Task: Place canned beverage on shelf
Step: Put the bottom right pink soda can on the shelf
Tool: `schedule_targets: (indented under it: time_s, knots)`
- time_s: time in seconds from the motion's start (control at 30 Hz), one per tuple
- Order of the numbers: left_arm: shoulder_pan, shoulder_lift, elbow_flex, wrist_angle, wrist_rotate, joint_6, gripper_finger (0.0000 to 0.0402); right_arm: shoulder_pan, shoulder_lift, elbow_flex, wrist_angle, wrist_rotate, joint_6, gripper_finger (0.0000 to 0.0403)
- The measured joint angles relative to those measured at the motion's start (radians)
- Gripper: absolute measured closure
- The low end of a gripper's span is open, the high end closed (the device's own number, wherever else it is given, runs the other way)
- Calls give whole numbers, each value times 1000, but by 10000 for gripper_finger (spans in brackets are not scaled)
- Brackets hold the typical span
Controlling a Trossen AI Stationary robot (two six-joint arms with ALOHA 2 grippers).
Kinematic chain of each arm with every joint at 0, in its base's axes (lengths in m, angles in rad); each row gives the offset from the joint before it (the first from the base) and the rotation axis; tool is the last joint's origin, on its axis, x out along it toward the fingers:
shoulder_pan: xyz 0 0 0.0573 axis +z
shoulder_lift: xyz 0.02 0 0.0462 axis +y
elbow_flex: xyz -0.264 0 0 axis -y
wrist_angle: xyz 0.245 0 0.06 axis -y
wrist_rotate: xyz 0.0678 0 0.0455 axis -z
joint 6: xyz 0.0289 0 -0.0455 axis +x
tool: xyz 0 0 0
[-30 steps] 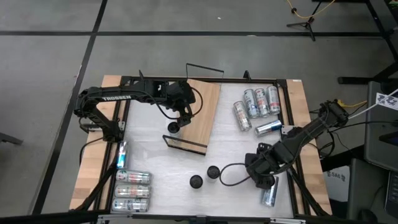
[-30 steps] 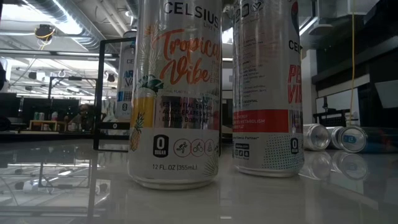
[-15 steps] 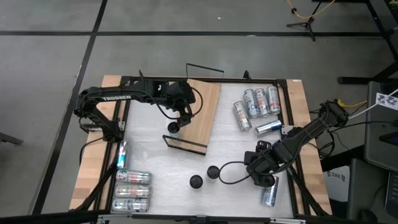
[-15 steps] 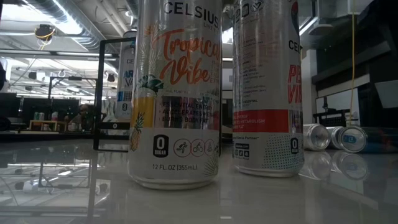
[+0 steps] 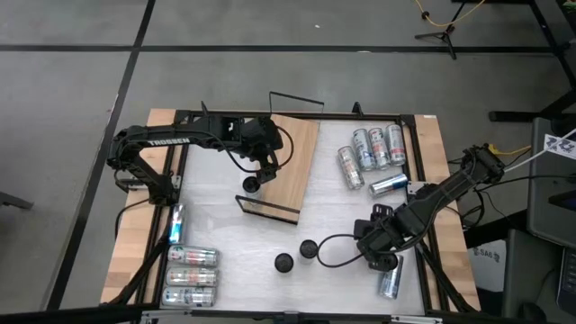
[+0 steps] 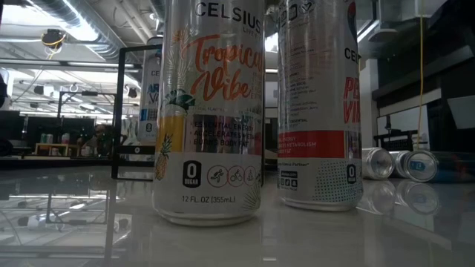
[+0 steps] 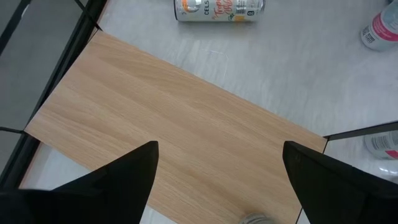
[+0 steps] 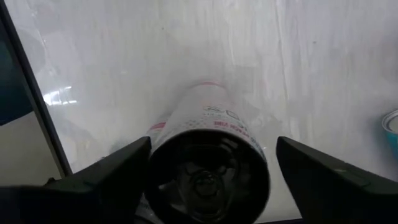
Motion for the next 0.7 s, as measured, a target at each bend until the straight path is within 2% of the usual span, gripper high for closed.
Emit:
schedule_targets:
  time_s: [0.3, 0.53, 0.7]
  knots:
    - [0, 0, 0, 0, 0, 0, 66, 0, -1, 0, 0, 0, 0, 155]
    - [0, 0, 0, 0, 0, 0, 66, -3, -1, 0, 0, 9, -1, 149]
    - [0, 0, 0, 0, 0, 0, 66, -52, -1, 0, 3, 11, -56, 155]
